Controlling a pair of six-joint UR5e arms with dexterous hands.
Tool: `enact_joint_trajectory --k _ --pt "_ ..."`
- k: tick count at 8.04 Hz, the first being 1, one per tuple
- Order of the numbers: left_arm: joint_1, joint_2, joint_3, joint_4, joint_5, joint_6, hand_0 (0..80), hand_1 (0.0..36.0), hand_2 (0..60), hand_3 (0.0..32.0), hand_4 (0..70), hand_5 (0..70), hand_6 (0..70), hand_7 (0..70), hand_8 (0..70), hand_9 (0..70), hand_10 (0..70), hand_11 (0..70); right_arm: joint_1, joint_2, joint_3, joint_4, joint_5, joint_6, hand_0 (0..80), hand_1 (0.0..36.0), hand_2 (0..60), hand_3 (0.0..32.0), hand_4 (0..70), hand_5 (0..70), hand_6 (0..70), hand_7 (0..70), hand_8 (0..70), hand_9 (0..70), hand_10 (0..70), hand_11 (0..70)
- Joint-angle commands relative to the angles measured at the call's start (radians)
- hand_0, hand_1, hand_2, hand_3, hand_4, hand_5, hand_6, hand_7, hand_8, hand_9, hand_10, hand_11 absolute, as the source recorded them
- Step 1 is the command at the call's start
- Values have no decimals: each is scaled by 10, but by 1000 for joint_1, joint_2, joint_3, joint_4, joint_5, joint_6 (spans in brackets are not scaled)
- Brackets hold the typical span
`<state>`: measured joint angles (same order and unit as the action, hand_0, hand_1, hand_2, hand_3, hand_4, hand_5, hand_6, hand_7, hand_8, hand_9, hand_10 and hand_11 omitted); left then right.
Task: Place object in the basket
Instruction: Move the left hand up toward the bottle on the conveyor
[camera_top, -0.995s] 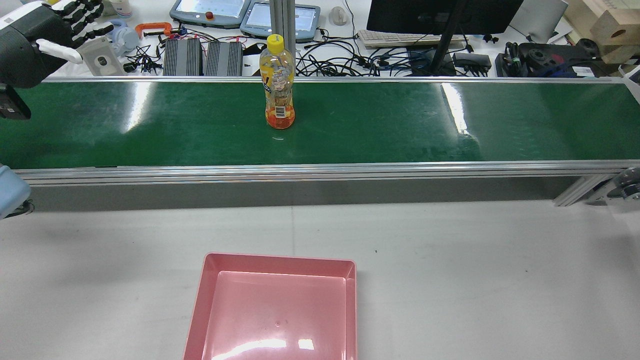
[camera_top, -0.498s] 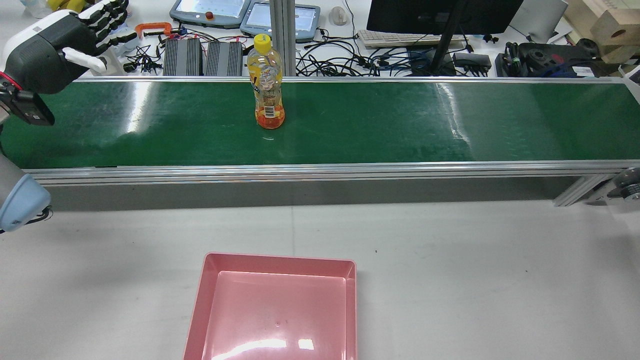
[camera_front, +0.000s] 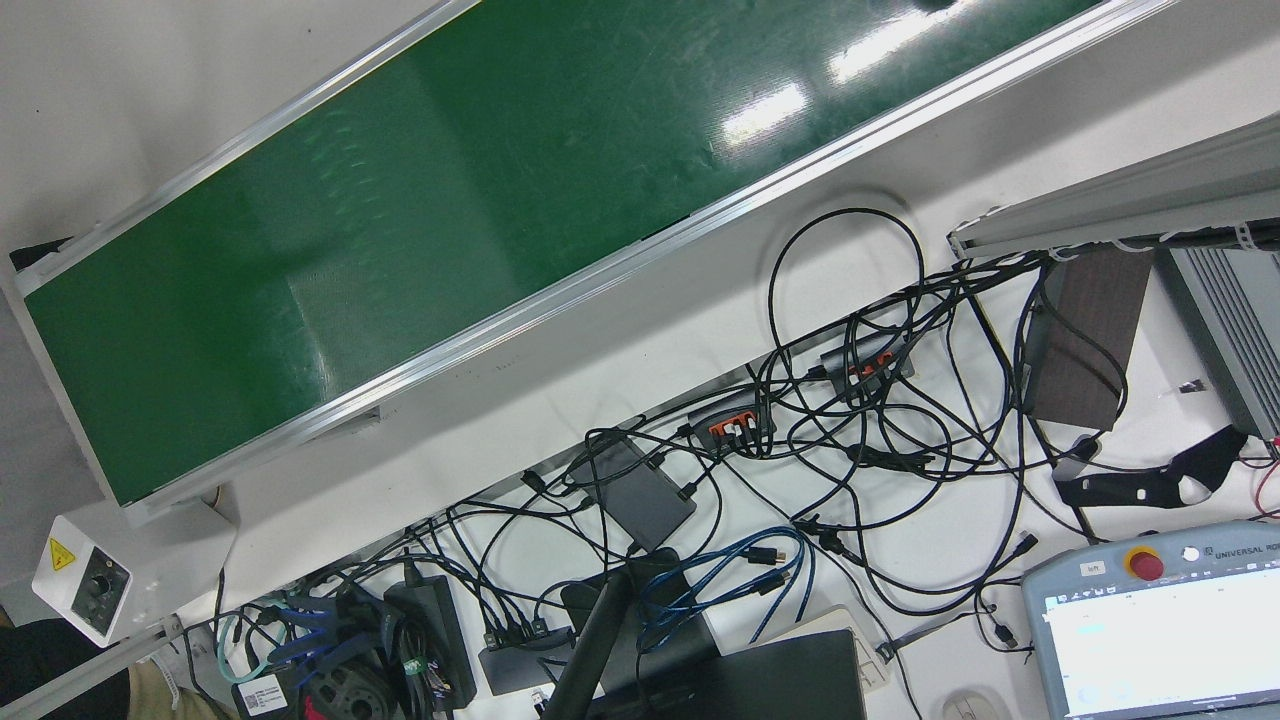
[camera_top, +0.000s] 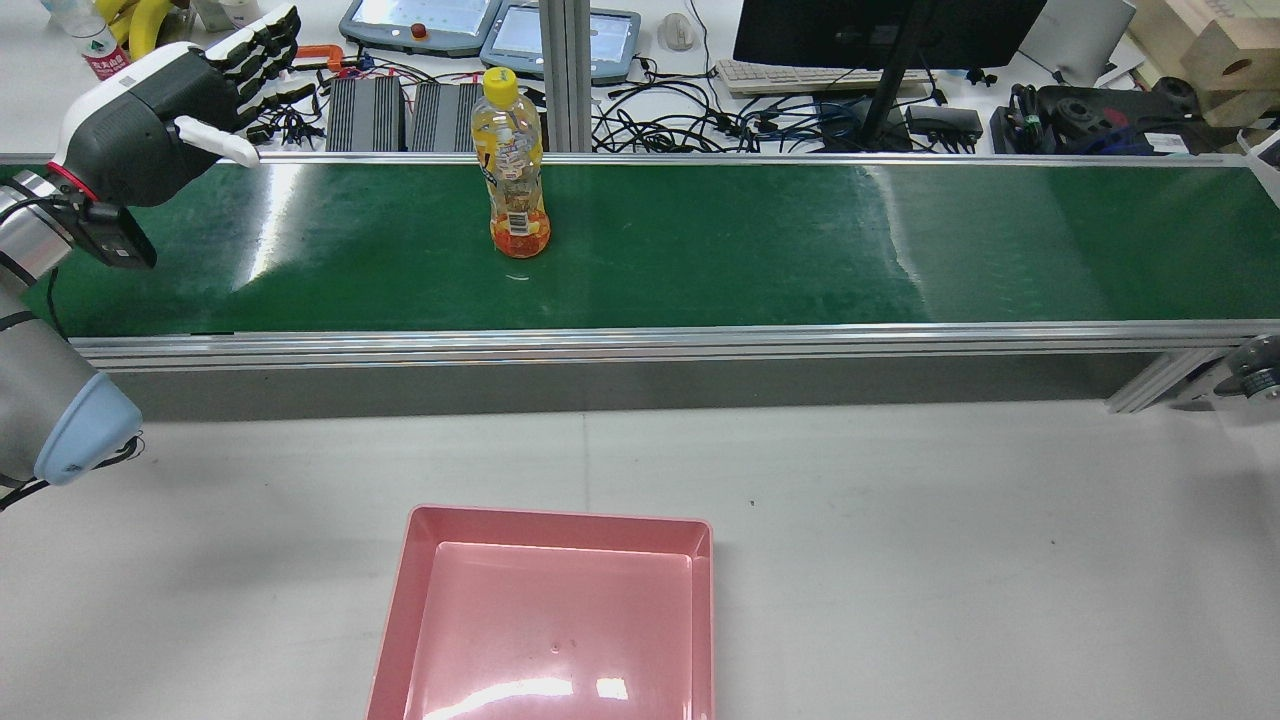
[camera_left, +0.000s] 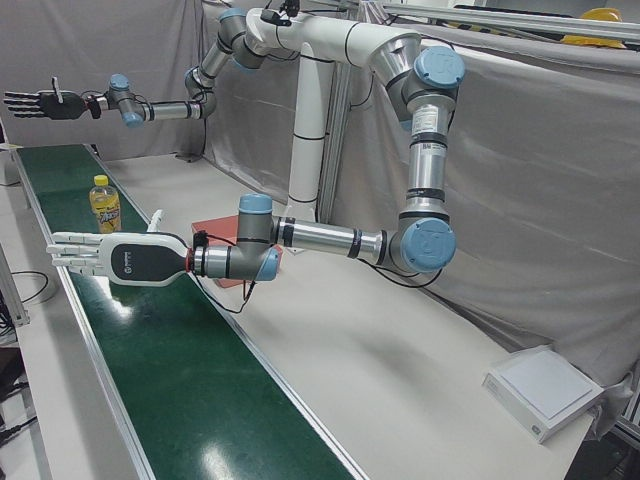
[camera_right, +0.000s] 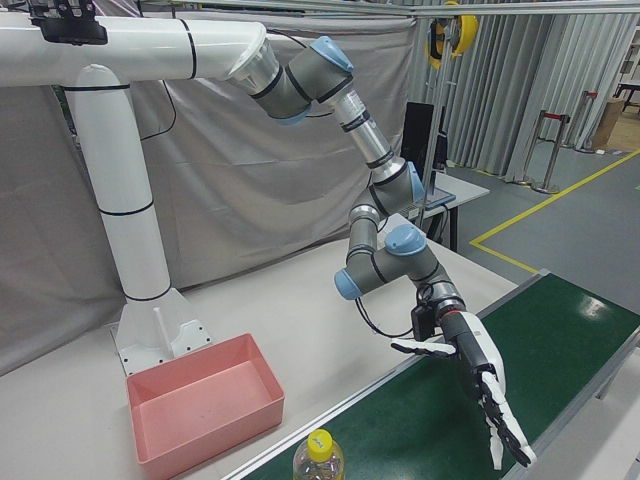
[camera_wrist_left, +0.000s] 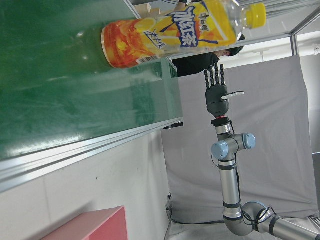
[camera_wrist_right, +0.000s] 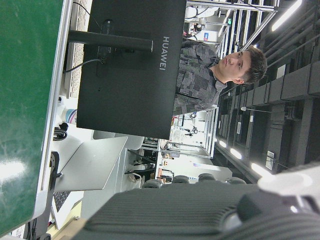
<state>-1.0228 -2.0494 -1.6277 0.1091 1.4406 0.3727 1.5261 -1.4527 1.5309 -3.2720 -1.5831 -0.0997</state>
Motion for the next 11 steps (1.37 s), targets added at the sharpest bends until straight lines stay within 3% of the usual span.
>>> enact_joint_trajectory --k 1,11 --pt "24 -28 47 -15 -16 0 501 46 0 0 36 26 0 0 0 11 76 124 0 0 0 0 0 0 0 0 0 0 0 0 0 0 0 0 0 0" --pt "87 -101 66 -14 -14 3 521 61 0 0 51 40 0 0 0 14 82 136 0 0 0 0 0 0 0 0 0 0 0 0 0 0 0 0 0 0"
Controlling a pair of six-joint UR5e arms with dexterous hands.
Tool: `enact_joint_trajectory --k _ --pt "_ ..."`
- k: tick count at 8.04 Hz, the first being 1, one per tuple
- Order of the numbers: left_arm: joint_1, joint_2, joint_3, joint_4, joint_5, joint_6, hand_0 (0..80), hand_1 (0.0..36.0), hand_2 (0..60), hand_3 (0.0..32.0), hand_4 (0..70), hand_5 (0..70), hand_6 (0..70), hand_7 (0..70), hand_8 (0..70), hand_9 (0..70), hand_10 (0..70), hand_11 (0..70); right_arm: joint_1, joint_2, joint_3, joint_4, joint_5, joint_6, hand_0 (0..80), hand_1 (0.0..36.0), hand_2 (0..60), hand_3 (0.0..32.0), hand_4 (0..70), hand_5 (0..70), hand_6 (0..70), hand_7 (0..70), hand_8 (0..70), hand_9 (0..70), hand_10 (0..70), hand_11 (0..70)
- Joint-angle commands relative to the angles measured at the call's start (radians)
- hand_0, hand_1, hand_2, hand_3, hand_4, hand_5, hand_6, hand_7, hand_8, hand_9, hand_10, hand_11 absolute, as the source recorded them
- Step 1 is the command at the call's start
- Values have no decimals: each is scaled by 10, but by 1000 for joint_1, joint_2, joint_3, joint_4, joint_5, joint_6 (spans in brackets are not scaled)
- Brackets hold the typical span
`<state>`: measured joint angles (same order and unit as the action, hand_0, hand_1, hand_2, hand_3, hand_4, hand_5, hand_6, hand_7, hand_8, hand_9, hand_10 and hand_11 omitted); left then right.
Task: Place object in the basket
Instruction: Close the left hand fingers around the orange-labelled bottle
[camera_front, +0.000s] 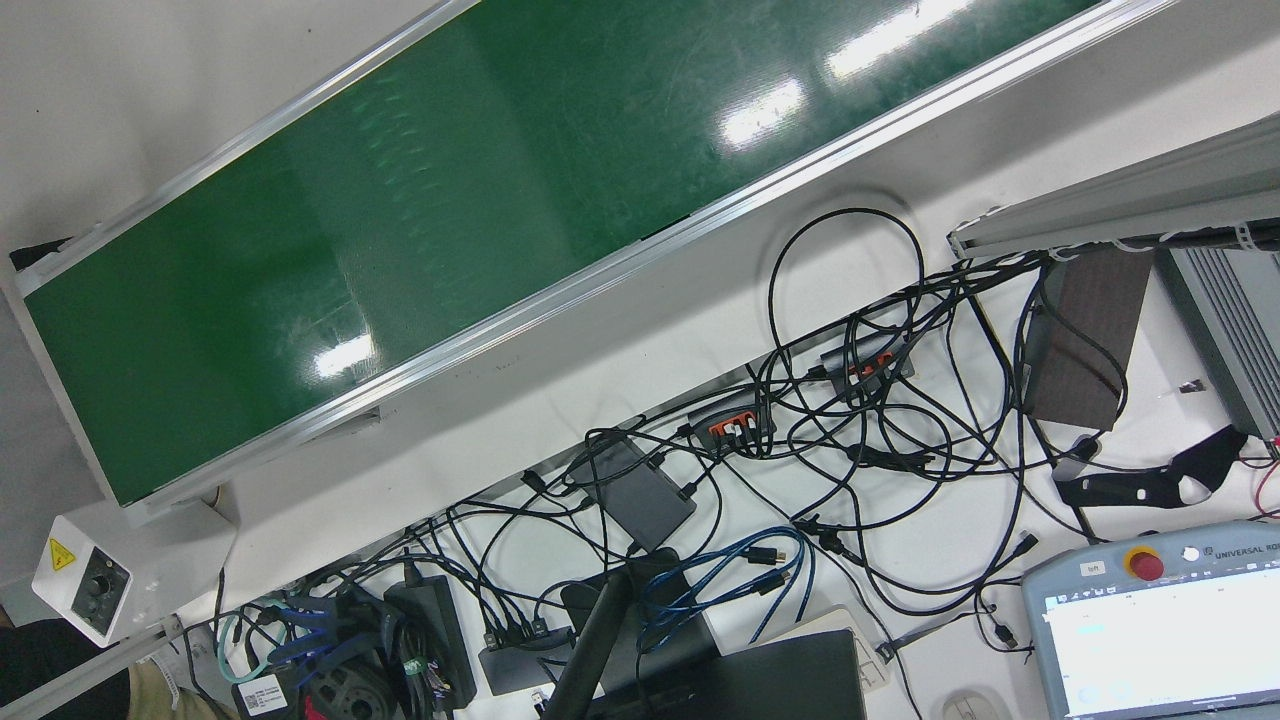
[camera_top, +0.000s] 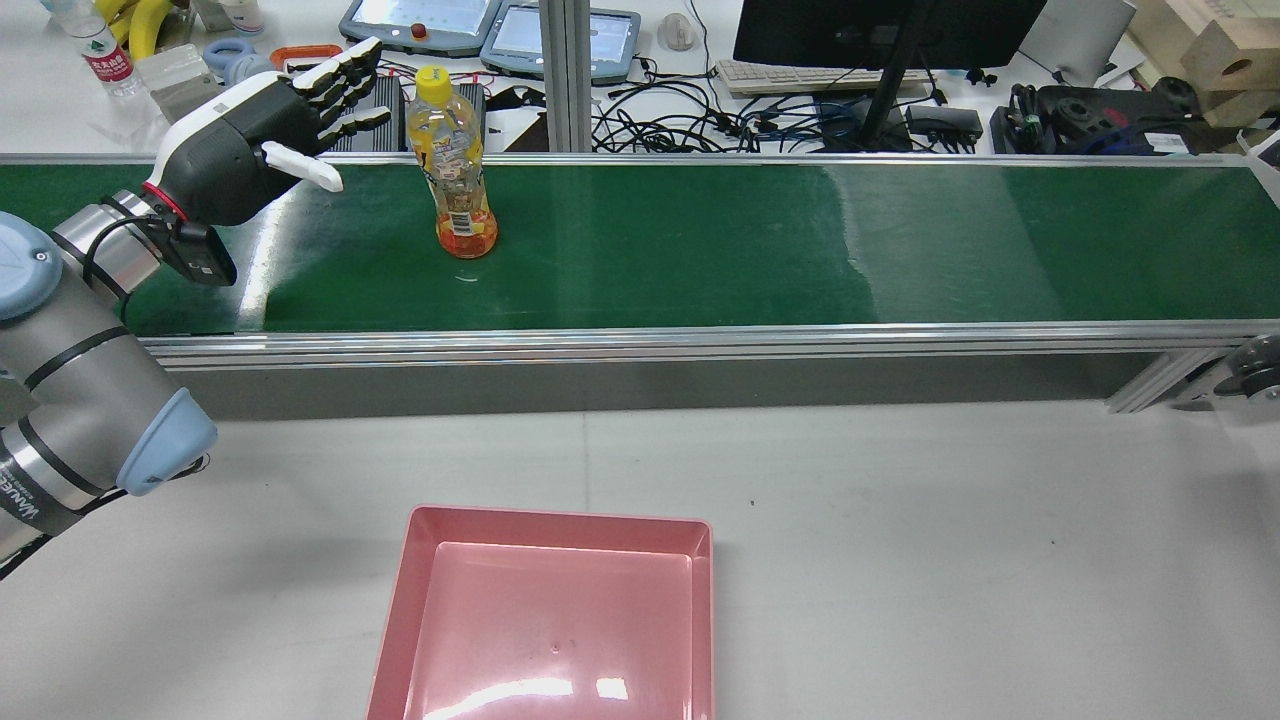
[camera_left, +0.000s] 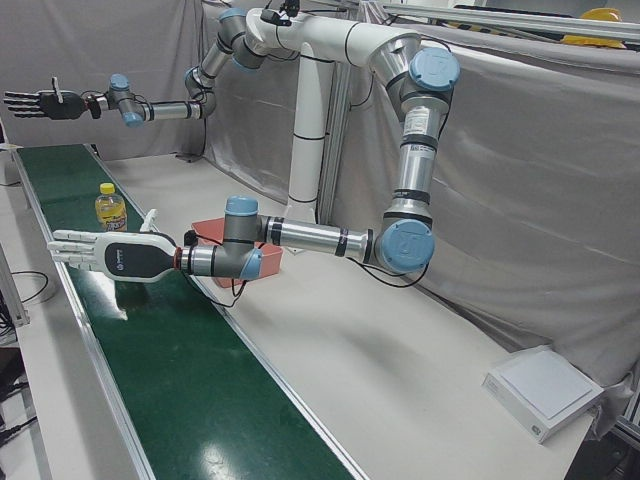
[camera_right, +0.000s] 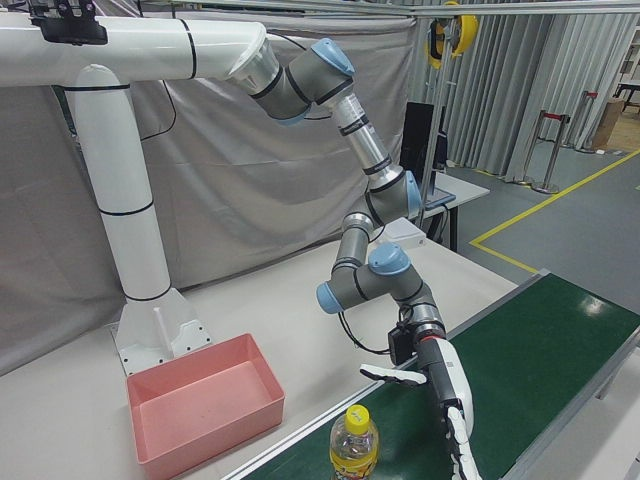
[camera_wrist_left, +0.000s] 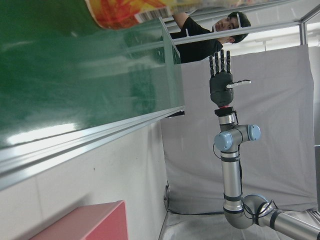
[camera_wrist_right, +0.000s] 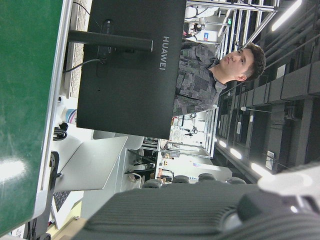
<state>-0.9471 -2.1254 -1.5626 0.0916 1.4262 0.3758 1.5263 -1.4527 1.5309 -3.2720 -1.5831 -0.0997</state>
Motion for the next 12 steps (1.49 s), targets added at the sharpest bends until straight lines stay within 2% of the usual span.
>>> enact_joint_trajectory --k 1,3,8,9,12 --pt "10 -42 3 4 0 5 520 62 0 0 50 35 0 0 0 13 82 136 0 0 0 0 0 0 0 0 0 0 0 0 0 0 0 0 0 0" --pt "11 -64 10 4 -1 41 505 53 0 0 42 31 0 0 0 13 82 134 0 0 0 0 0 0 0 0 0 0 0 0 0 0 0 0 0 0" --pt "13 -62 30 -16 -1 43 490 44 0 0 35 23 0 0 0 13 81 131 0 0 0 0 0 0 0 0 0 0 0 0 0 0 0 0 0 0" --pt "13 -62 77 -62 0 40 494 47 0 0 37 27 0 0 0 12 81 131 0 0 0 0 0 0 0 0 0 0 0 0 0 0 0 0 0 0" --pt "13 -62 79 -75 2 29 502 59 0 0 49 60 0 1 13 42 91 147 -1 0 0 0 0 0 0 0 0 0 0 0 0 0 0 0 0 0"
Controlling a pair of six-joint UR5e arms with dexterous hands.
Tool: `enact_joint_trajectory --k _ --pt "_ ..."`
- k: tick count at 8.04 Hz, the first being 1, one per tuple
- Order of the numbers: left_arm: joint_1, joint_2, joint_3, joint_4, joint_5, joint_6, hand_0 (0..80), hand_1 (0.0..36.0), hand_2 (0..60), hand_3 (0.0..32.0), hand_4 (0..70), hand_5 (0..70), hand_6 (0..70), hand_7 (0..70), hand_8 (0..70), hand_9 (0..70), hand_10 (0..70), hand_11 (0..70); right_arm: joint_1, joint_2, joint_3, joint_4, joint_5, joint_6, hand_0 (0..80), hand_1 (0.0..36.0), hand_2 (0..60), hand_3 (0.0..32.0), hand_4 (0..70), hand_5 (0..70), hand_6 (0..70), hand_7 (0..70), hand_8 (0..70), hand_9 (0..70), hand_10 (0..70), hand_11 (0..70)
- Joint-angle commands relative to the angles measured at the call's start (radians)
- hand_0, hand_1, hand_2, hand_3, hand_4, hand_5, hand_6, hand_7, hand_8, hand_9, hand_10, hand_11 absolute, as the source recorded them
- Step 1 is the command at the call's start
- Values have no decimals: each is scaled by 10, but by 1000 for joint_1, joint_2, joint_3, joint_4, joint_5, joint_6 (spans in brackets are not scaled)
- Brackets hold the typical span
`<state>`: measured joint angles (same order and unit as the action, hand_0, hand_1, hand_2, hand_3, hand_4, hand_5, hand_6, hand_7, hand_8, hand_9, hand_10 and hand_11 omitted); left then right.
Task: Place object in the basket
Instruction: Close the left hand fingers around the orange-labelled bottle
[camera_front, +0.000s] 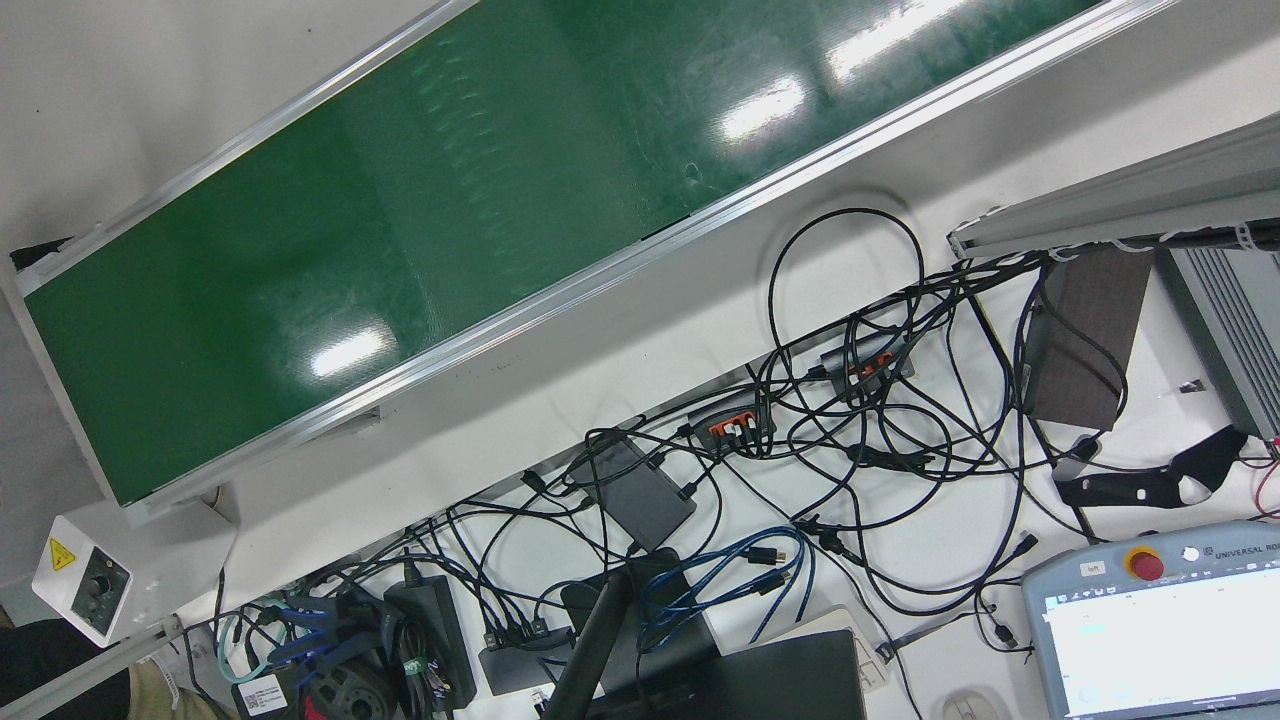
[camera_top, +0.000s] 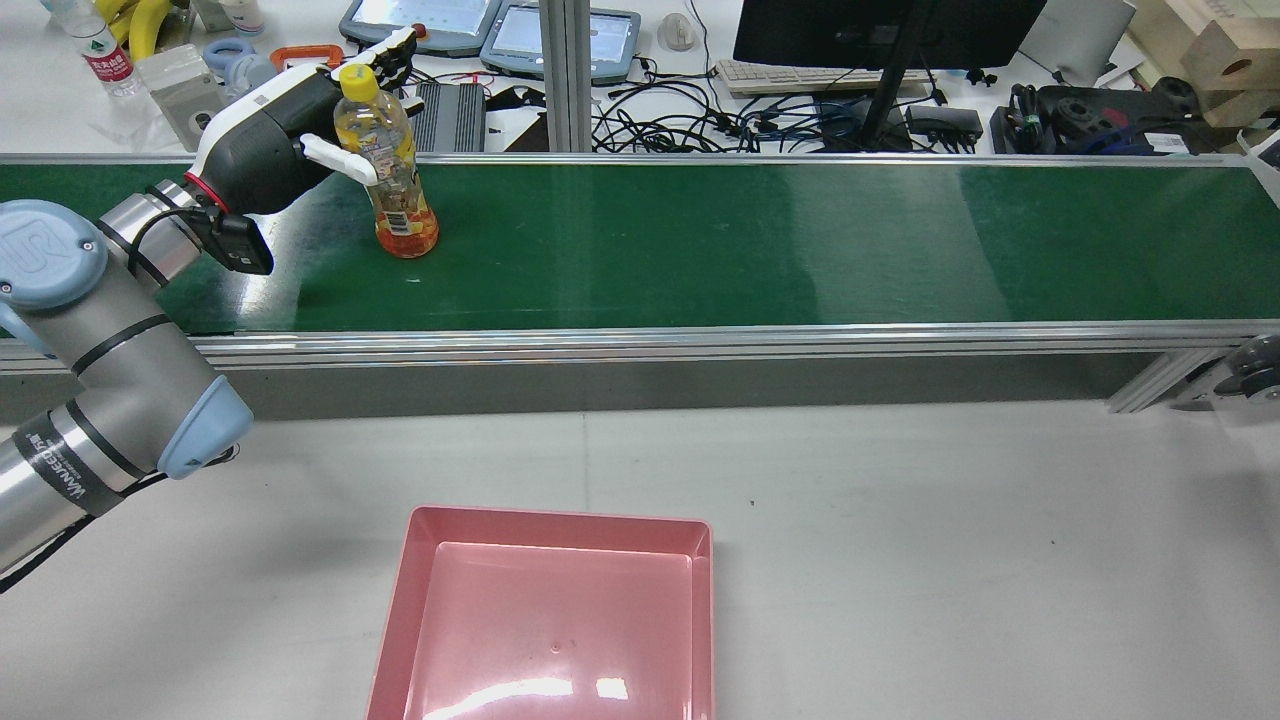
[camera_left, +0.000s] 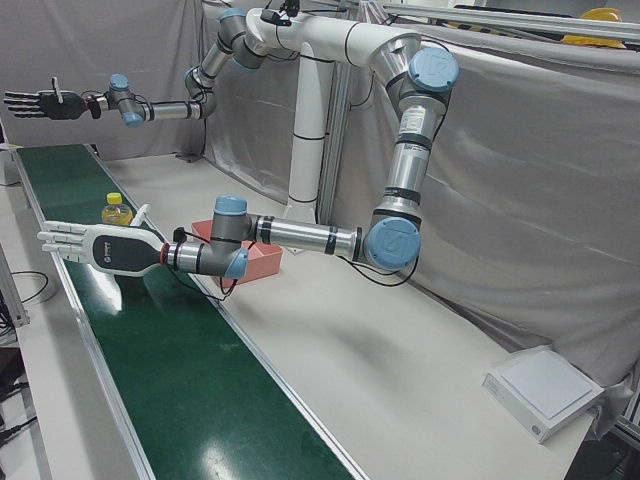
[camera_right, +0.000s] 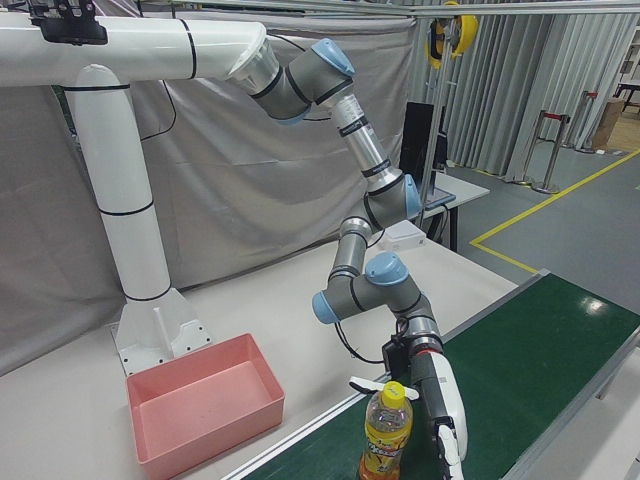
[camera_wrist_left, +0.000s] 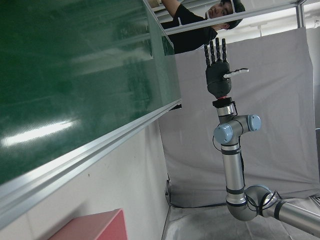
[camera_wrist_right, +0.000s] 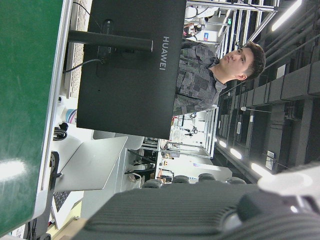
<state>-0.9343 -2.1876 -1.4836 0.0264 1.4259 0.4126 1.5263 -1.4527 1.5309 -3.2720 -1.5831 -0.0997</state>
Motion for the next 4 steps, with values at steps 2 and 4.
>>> enact_joint_trajectory --k 2,4 --pt "0 2 -27 -13 13 -9 509 62 0 0 66 117 6 17 36 73 105 167 0 0 0 0 0 0 0 0 0 0 0 0 0 0 0 0 0 0" --pt "2 11 -30 10 14 -24 505 44 0 0 186 497 128 309 241 382 423 604 0 0 0 0 0 0 0 0 0 0 0 0 0 0 0 0 0 0"
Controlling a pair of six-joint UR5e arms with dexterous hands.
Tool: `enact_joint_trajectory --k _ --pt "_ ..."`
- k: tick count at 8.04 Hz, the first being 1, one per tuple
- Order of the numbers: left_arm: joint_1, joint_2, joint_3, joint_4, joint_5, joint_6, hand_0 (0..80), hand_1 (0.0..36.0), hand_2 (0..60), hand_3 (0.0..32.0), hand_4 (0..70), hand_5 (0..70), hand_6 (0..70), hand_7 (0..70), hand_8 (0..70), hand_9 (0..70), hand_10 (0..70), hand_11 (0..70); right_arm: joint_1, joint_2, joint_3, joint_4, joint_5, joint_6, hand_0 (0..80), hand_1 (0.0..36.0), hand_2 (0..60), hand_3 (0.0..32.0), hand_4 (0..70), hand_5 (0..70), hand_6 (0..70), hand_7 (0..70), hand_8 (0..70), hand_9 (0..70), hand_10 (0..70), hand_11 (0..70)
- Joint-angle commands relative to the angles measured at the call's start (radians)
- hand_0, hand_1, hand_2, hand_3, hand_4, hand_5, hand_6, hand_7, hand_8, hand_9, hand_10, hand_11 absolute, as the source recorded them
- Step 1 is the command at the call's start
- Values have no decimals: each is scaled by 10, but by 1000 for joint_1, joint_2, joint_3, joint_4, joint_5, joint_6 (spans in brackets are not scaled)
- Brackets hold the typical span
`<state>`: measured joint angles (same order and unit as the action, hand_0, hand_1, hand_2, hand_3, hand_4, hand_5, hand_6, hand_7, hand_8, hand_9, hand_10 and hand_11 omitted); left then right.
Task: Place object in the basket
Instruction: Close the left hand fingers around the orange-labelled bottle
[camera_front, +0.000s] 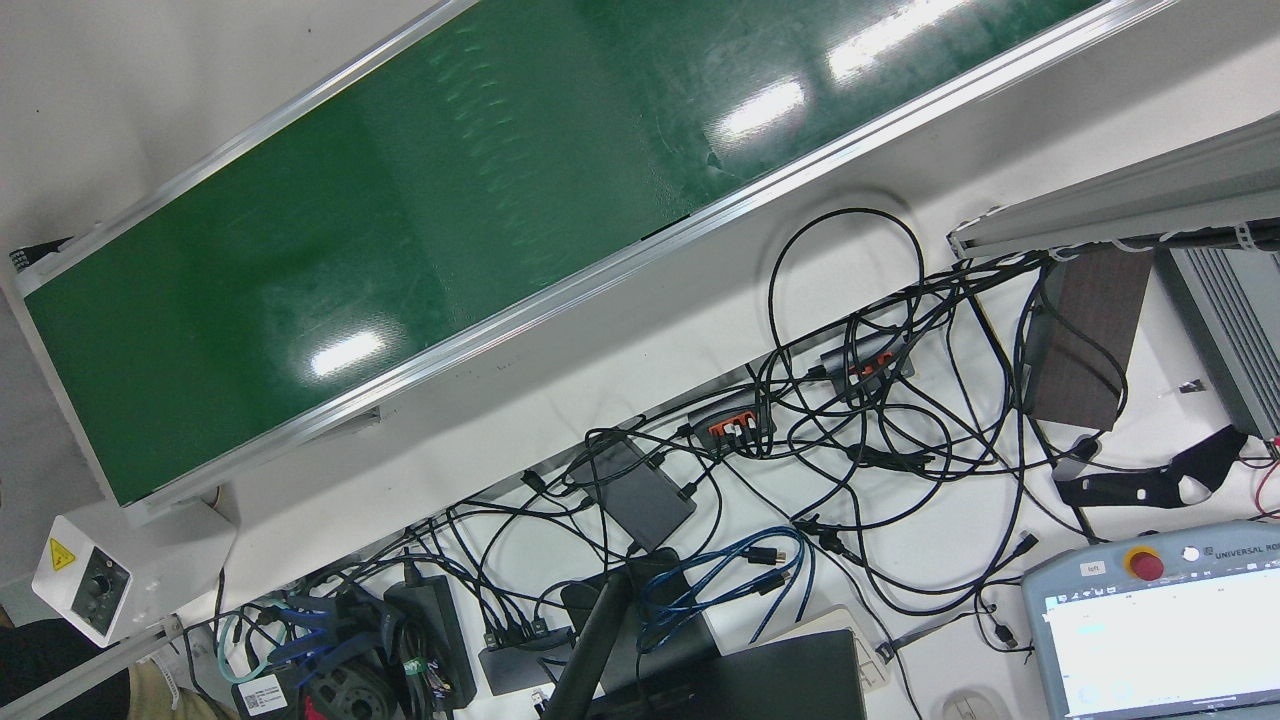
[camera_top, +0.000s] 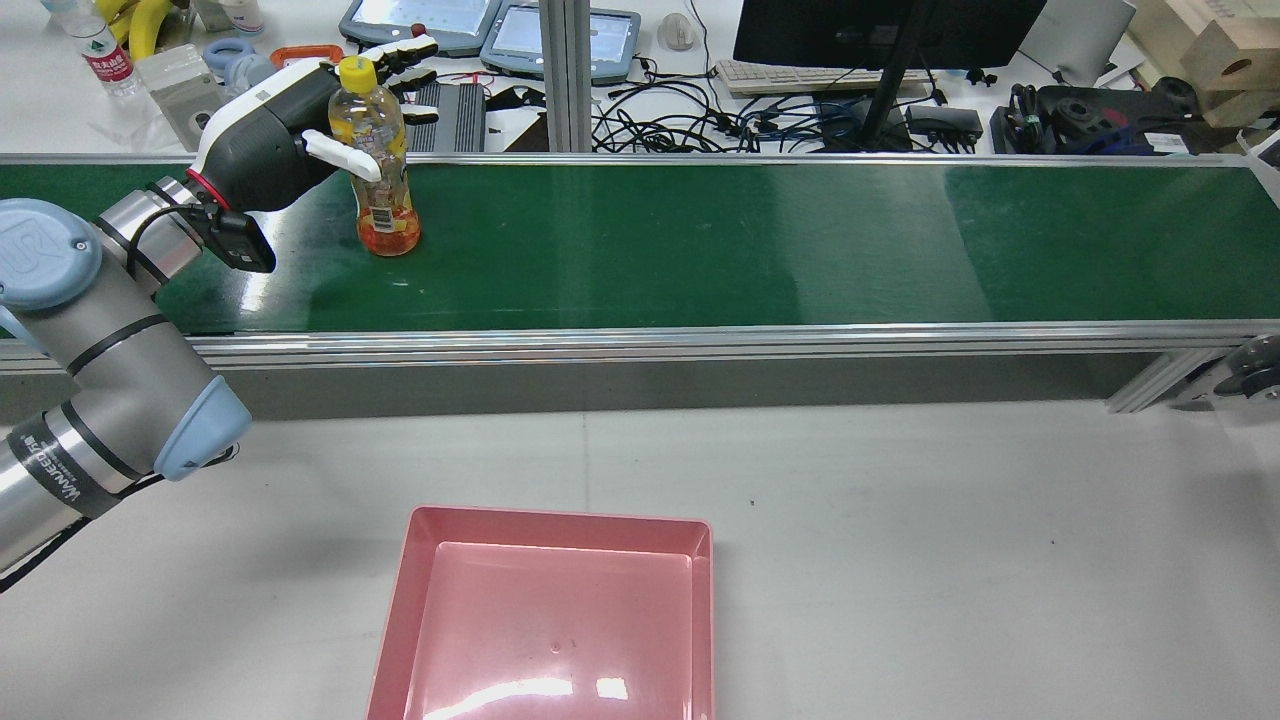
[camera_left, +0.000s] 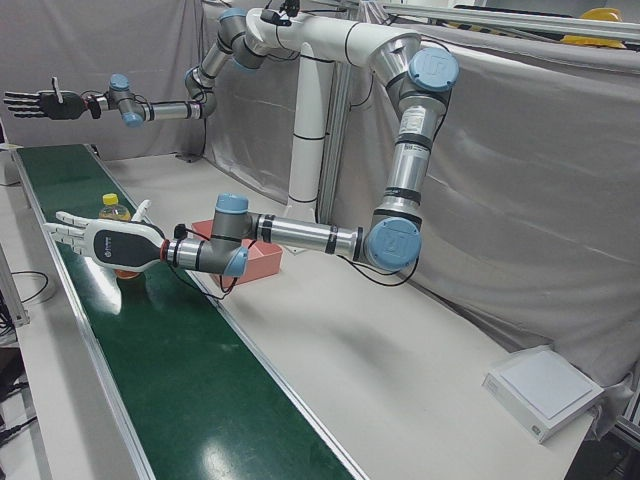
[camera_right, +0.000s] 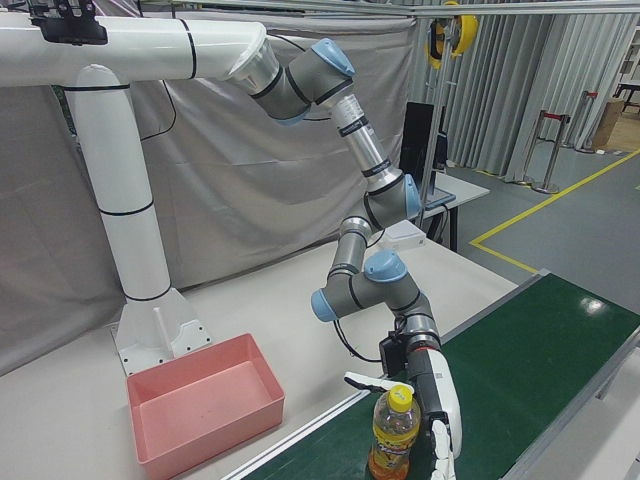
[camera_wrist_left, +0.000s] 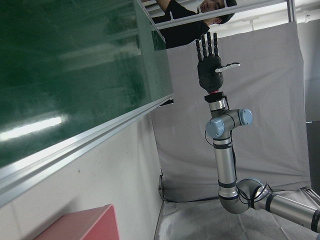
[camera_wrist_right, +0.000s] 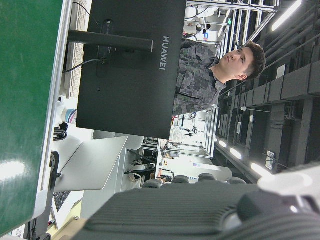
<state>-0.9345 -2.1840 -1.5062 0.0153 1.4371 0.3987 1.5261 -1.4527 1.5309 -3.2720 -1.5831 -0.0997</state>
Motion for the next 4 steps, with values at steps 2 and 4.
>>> enact_joint_trajectory --k 2,4 --pt "2 6 -26 32 51 -12 464 5 0 0 83 700 419 700 587 700 700 700 0 0 0 0 0 0 0 0 0 0 0 0 0 0 0 0 0 0" --pt "-3 21 -95 54 51 -17 461 14 14 0 80 700 412 700 601 700 700 700 0 0 0 0 0 0 0 0 0 0 0 0 0 0 0 0 0 0"
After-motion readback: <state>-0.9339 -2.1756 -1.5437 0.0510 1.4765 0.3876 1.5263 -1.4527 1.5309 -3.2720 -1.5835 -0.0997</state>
